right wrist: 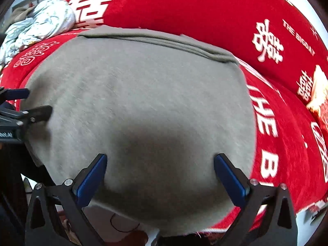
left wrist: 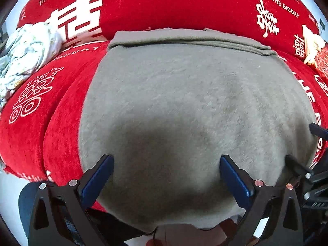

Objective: Fold small clothes
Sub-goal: 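Lower both tools to the sweater hem and close them on it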

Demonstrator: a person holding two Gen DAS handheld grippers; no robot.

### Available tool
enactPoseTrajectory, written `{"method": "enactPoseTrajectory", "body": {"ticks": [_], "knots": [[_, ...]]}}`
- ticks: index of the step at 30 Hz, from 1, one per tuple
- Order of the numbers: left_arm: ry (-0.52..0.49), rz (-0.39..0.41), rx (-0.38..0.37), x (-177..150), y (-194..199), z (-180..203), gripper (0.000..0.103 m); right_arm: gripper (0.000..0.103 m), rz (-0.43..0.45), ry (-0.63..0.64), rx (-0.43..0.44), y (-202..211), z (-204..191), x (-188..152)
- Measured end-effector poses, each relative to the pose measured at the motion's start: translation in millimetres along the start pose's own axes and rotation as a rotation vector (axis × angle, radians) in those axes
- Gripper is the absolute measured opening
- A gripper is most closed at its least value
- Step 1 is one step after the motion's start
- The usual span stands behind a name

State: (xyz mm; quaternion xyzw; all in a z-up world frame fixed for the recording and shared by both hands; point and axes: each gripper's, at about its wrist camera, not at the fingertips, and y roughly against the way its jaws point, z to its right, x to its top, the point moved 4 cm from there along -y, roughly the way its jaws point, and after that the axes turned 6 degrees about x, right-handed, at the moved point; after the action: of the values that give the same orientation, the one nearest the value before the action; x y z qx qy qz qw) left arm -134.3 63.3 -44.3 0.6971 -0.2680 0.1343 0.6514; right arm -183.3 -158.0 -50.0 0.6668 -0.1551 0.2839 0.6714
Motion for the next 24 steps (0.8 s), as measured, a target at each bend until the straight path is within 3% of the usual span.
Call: {"method": "enactPoseTrajectory", "body": {"ticks": [8,16,24], "knots": [[0.004,-0.016,0.014,-12,4,-8,0.103,0.103,-0.037,-0.031,-0.028,3,6,-8],[0.127,-0.040,-0.016,-23,6,-33,0.103,0.103,-0.038,-0.177,-0.052,16,36,-24],[0.143,-0.115,-0.007,-30,-5,-34,0.103,0.103,-0.147,-0.406,0.050,5,64,-45]]}}
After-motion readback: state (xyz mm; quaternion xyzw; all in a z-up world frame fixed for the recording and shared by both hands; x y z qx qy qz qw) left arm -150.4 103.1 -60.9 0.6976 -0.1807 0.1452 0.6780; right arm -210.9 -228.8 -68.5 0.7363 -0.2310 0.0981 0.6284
